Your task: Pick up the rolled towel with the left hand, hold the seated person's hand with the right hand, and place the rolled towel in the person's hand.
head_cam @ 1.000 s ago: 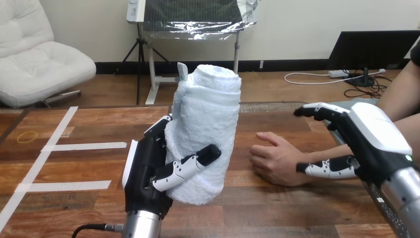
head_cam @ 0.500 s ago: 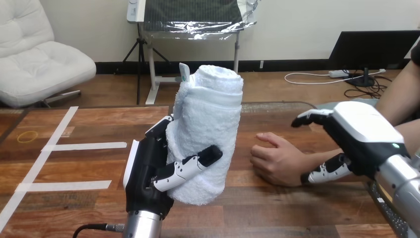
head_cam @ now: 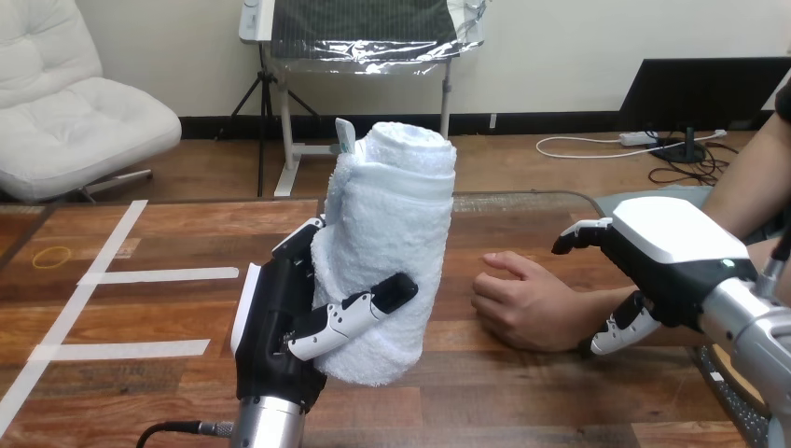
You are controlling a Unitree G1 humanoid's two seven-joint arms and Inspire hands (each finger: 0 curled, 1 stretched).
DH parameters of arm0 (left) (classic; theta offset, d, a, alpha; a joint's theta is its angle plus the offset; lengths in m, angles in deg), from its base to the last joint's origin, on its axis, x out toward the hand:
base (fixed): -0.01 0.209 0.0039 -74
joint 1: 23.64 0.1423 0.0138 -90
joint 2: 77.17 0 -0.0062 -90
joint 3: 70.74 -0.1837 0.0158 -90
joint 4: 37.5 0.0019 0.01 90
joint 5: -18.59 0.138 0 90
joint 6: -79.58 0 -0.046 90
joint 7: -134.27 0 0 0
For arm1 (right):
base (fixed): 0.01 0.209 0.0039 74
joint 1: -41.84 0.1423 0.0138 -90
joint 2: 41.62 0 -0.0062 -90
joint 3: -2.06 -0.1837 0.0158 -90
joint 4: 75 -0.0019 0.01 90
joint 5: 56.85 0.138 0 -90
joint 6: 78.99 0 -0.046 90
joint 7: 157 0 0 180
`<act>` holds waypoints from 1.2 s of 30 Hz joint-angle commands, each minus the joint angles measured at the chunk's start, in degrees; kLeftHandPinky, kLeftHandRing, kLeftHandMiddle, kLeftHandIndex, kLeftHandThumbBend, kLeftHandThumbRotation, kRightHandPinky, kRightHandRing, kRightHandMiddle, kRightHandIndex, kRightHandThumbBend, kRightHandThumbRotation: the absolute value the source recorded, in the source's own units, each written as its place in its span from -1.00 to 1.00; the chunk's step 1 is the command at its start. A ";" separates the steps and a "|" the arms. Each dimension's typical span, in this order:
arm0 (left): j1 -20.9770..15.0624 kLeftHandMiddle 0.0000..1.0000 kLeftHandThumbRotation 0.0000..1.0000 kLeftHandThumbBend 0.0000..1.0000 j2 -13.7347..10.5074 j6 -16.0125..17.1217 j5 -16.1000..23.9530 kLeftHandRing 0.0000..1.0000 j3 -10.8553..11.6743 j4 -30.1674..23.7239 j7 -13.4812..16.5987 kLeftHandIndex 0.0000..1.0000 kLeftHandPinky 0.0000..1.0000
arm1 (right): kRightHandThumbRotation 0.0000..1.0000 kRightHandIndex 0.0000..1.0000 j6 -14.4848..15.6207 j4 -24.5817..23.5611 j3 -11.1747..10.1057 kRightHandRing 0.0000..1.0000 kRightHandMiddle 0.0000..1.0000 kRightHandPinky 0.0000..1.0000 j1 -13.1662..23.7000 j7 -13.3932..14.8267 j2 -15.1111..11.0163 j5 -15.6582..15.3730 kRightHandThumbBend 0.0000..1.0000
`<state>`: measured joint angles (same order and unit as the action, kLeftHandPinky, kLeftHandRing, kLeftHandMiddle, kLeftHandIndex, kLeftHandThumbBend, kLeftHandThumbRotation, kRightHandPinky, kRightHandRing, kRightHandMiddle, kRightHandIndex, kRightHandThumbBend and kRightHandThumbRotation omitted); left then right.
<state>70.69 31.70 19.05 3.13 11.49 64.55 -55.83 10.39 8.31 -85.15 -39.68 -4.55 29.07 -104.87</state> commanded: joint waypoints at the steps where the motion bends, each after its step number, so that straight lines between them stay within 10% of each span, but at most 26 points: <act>1: -2.91 -0.15 -0.79 0.60 3.18 1.50 -0.78 -0.25 0.74 -3.45 -0.07 -0.04 -0.37 | -1.00 0.59 0.80 0.25 1.75 0.73 0.67 0.62 5.91 -1.08 -2.33 -1.38 0.81; 36: -2.79 -0.13 -0.80 0.55 2.51 1.64 -1.86 -0.24 1.27 -3.28 -1.76 -0.03 -0.36 | -0.70 0.75 11.51 4.78 8.93 0.90 0.84 0.89 12.12 -12.63 -3.60 -9.04 0.54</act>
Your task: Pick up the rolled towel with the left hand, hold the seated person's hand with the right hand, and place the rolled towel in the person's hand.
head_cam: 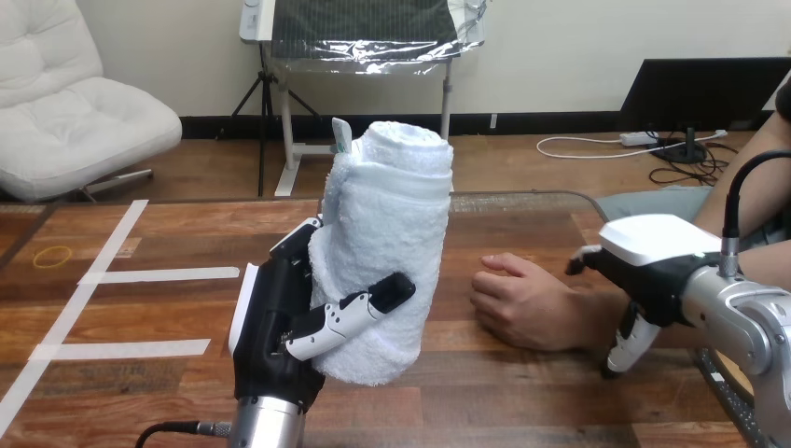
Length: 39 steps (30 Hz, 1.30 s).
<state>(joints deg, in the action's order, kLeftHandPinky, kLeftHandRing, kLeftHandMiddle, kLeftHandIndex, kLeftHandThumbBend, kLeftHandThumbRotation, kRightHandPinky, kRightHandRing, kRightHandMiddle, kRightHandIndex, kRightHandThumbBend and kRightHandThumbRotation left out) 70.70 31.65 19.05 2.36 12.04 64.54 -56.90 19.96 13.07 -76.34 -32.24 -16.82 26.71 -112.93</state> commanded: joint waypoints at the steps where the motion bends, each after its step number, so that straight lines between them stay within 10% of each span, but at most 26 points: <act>1: -2.78 -0.13 -0.80 0.55 2.58 1.63 -1.05 -0.24 0.77 -3.29 -0.71 -0.03 -0.36 | -0.71 0.76 2.47 -0.03 0.06 0.90 0.85 0.89 4.71 -0.74 -1.10 -1.05 0.54; 39: -2.68 -0.12 -0.81 0.51 2.70 2.23 -1.03 -0.23 1.62 -3.20 -1.71 -0.02 -0.35 | -0.62 0.73 9.37 4.72 3.65 0.83 0.80 0.79 6.69 -5.35 -1.19 -4.54 0.44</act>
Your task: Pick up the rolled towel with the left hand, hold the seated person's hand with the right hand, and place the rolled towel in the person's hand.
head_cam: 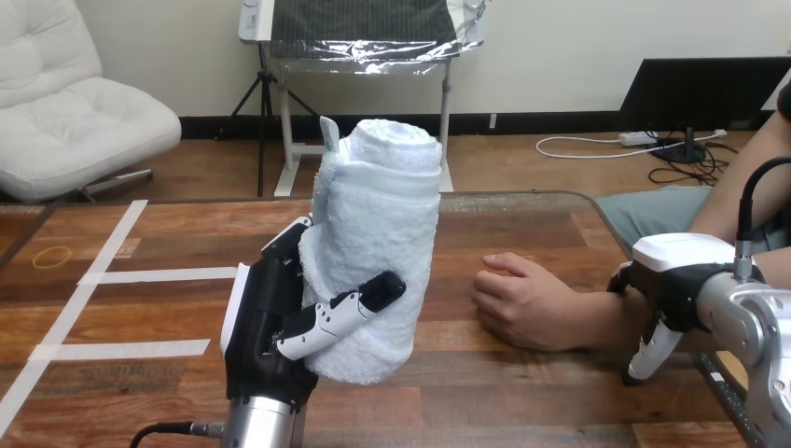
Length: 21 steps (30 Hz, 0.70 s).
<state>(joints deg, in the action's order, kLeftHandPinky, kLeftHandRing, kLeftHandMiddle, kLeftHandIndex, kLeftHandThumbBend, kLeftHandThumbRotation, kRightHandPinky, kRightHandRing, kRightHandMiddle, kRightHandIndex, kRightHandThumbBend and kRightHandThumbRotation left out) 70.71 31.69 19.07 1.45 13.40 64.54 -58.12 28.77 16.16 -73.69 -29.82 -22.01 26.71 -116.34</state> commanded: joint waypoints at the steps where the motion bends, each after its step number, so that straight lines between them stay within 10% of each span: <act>1: -2.67 -0.12 -0.81 0.51 2.68 2.16 -0.12 -0.23 0.27 -3.26 -0.46 -0.02 -0.35 | -0.61 0.73 0.53 1.87 1.10 0.83 0.79 0.79 4.36 -0.07 -1.19 -1.08 0.44; 21: -2.26 -0.13 -0.81 0.50 2.42 1.09 -0.23 -0.24 0.49 -4.19 -0.01 -0.02 -0.34 | -0.57 0.69 -2.47 8.04 5.46 0.66 0.70 0.57 7.50 0.57 -1.40 -1.22 0.35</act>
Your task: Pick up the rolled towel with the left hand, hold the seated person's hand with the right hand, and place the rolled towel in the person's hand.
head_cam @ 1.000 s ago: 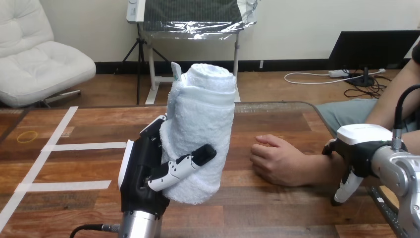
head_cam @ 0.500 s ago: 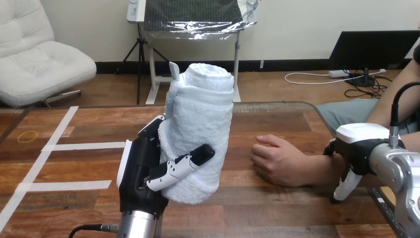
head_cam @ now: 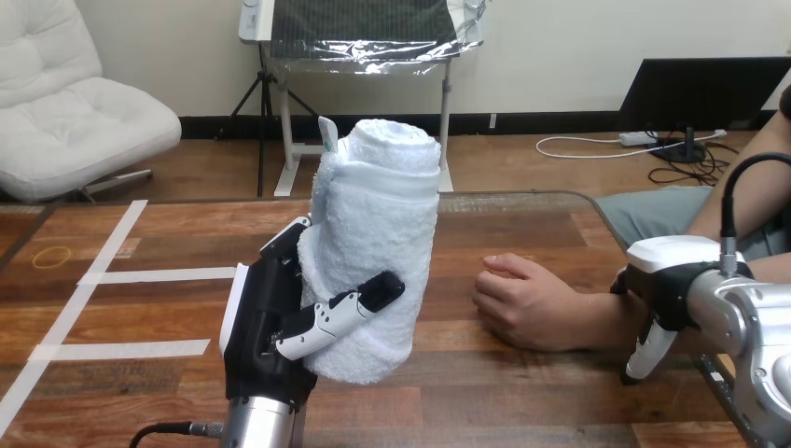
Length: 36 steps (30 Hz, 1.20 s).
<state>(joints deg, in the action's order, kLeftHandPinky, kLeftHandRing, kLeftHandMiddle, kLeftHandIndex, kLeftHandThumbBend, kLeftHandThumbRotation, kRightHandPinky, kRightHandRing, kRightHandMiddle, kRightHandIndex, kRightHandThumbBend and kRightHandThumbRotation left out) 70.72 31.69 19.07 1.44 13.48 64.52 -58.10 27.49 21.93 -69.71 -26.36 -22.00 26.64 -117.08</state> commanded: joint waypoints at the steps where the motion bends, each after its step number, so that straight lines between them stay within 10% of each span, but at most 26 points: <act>1: -2.25 -0.13 -0.81 0.50 2.42 1.02 -0.38 -0.24 0.41 -4.21 -0.10 -0.02 -0.34 | -0.56 0.69 -1.26 2.62 1.59 0.65 0.69 0.56 4.18 0.65 -1.21 -0.53 0.35; 36: -0.73 -0.14 -0.85 0.51 1.98 -2.01 -0.71 -0.26 0.62 -7.29 1.09 -0.04 -0.37 | -0.50 0.72 -5.84 18.65 8.28 0.23 0.45 -0.02 10.32 6.65 2.27 0.32 0.30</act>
<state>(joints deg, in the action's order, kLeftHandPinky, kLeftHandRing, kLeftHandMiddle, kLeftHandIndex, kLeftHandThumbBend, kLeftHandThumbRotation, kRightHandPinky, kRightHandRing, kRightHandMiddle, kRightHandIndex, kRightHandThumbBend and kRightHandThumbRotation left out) 71.79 31.68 17.14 1.23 13.66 61.60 -57.05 21.79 37.89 -62.79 -18.72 -16.55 27.19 -117.31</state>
